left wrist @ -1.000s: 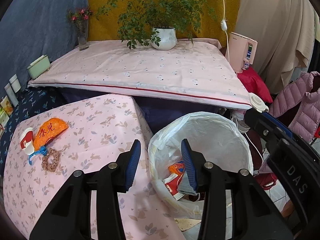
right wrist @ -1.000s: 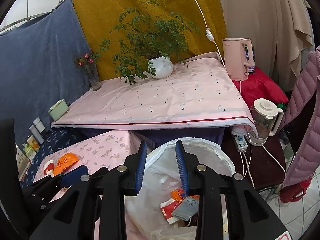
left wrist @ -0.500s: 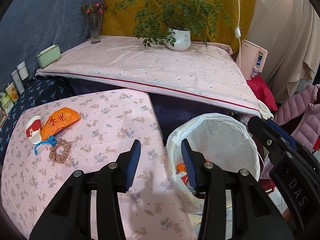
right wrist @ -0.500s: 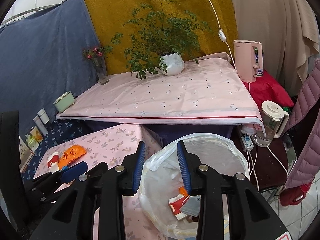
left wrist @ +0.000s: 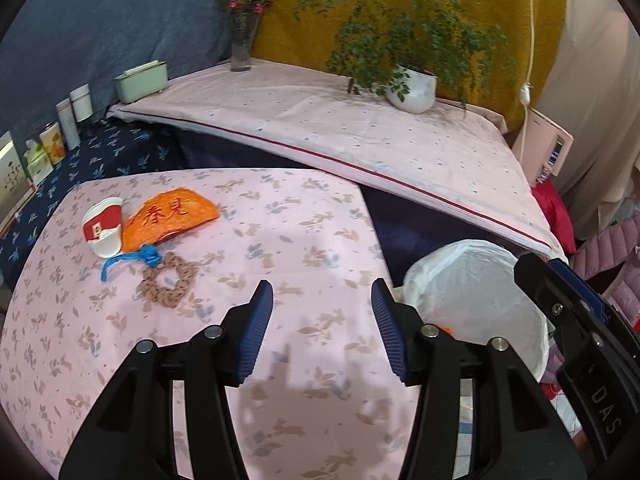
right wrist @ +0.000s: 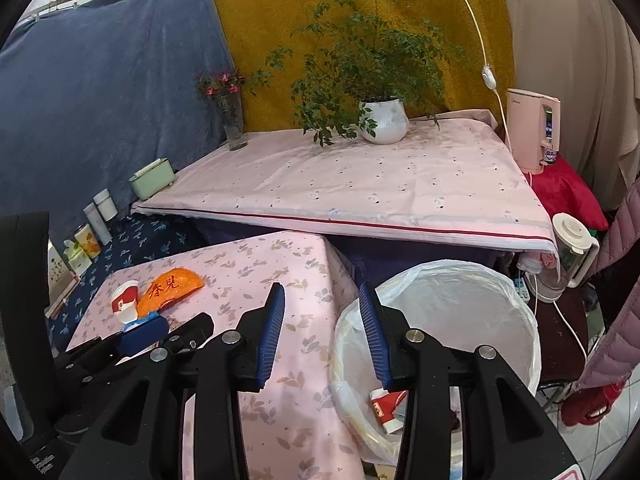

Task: Collect trash
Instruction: 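Move both open tools back over the bead bracelet and blue rope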

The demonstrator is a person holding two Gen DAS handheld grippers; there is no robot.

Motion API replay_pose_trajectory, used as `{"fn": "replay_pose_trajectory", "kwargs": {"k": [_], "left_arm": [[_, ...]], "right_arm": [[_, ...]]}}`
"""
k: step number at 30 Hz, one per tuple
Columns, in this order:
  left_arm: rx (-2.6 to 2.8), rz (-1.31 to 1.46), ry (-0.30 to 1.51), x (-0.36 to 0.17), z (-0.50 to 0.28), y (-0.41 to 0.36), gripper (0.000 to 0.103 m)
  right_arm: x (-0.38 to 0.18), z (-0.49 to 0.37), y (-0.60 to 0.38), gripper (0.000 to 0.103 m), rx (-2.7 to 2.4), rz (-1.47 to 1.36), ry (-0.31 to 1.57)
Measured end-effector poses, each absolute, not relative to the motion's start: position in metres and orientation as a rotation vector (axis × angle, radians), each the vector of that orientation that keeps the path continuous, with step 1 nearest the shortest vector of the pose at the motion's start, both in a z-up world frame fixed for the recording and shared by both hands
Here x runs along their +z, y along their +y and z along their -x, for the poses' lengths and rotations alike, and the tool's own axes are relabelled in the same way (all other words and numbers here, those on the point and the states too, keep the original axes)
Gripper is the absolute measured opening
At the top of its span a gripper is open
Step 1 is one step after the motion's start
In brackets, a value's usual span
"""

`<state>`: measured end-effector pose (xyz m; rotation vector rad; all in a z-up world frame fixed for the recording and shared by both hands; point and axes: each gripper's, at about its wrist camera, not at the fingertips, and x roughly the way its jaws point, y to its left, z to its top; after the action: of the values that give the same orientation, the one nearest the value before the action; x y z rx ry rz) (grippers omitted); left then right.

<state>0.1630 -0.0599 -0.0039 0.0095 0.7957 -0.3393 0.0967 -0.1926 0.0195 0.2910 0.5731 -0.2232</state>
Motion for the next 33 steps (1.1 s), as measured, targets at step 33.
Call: {"fn": "replay_pose_trajectory", "kwargs": {"k": [33], "left_arm": [[-0.003, 0.227, 0.927, -0.082, -0.263, 0.158, 0.077]], "right_arm": [[-0.083, -0.242, -0.018, 0.039, 0.021, -0.215, 0.868]]}}
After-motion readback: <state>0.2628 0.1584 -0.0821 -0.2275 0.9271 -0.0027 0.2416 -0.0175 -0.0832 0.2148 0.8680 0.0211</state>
